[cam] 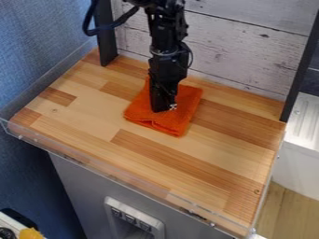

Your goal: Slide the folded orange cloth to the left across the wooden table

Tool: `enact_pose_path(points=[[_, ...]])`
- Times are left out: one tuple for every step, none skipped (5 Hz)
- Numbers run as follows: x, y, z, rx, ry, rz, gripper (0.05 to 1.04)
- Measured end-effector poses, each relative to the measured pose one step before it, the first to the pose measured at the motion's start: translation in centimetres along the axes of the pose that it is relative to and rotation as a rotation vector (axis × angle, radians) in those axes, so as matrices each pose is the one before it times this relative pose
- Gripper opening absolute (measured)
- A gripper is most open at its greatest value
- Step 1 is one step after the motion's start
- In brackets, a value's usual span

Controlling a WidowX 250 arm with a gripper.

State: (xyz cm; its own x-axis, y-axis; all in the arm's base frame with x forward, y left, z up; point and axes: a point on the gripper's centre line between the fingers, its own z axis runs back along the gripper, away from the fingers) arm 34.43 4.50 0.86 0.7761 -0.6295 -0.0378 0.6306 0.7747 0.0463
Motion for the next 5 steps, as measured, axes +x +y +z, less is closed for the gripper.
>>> enact_pose_path(points=[[-1.688,0.353,-0.147,0.029,-0.0245,0.0991,0.059],[-2.662,0.839,-0.117,0.006,-0.005,0.1297,0.059],[-1.499,0.835,-0.091,-0.0096,-0.0101,0.1213,0.059],[-0.932,1.189,0.008,-0.0248,-0.0079,0.1093,0.059],[-1.044,1.765,0.02,-0.0331,0.0159,0.1021,0.059]])
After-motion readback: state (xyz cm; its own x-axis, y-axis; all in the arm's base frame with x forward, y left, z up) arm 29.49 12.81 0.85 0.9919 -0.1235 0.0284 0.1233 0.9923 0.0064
